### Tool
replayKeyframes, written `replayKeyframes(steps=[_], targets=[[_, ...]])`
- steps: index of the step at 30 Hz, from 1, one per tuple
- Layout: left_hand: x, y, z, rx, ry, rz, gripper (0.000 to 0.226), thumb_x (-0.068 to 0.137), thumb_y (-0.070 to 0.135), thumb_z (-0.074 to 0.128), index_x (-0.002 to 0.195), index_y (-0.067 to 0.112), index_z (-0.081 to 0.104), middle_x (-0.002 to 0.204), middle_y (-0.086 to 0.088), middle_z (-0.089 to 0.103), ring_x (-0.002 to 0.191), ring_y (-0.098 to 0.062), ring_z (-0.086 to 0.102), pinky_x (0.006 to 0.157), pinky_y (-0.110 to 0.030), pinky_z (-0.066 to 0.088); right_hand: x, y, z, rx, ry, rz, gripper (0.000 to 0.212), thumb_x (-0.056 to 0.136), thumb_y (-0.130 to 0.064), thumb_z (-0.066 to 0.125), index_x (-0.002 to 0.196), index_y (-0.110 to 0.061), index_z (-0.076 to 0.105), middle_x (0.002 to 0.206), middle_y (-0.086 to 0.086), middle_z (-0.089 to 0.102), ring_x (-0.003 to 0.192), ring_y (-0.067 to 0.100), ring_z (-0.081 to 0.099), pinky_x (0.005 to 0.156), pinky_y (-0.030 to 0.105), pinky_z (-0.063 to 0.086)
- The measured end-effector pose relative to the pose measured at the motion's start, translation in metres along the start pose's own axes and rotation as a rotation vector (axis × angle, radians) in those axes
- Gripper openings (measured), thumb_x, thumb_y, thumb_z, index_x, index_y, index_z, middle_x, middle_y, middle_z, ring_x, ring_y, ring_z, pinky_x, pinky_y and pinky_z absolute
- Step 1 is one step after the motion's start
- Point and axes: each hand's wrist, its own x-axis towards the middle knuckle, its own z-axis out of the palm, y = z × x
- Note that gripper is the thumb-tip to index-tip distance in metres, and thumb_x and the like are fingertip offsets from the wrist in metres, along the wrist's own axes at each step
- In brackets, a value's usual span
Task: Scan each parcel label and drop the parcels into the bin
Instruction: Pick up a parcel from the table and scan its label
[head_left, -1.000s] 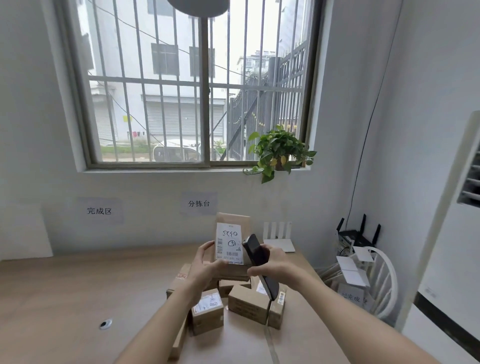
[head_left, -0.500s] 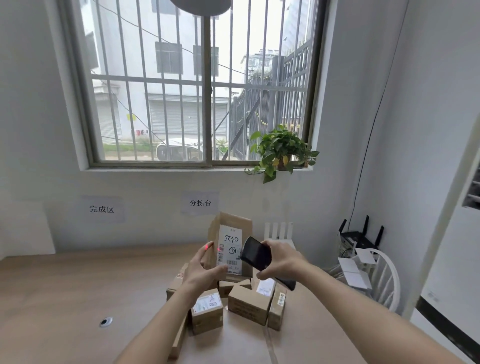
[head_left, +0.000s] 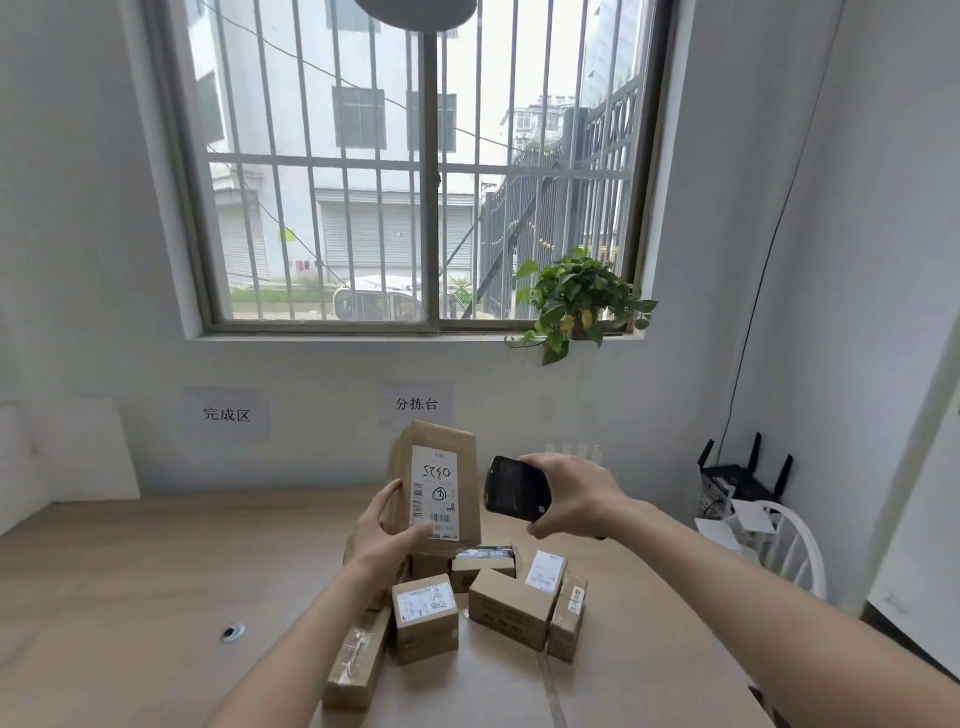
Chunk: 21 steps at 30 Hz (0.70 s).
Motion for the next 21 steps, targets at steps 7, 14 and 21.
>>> replayKeyframes(steps=[7, 14, 21], targets=[[-0.008, -0.003, -0.014, -0.084, 0.011, -0.044, 0.09, 0.066, 0.047, 0.088, 0.142, 0.049, 0.041, 0.121, -0.001, 0.066, 0.115, -0.024, 0.06, 0.1, -0.052, 0.05, 0.009, -0.006, 0.015, 0.124, -0.035, -0.012, 0.07, 0.068, -0.036, 0.084, 0.132, -0.032, 0.056, 0.109, -0.011, 0.066, 0.098, 0.015, 0.062, 0.072, 0.034, 0.057], [-0.04, -0.026, -0.052, -0.183, 0.026, -0.109, 0.084, 0.075, 0.043, 0.084, 0.146, 0.044, 0.039, 0.111, -0.002, 0.073, 0.104, -0.023, 0.069, 0.08, -0.038, 0.058, 0.024, -0.048, 0.07, 0.385, -0.149, -0.04, 0.078, 0.052, -0.047, 0.083, 0.126, -0.034, 0.06, 0.104, -0.012, 0.068, 0.097, 0.013, 0.065, 0.086, 0.041, 0.06], [-0.083, -0.057, -0.127, -0.239, 0.272, -0.156, 0.065, 0.088, 0.035, 0.073, 0.144, 0.042, 0.041, 0.096, -0.004, 0.075, 0.09, -0.018, 0.068, 0.085, -0.041, 0.056, 0.043, -0.151, 0.127, 0.507, -0.268, -0.228, 0.08, 0.058, -0.039, 0.091, 0.132, -0.028, 0.063, 0.112, -0.008, 0.071, 0.103, 0.013, 0.066, 0.093, 0.036, 0.057]])
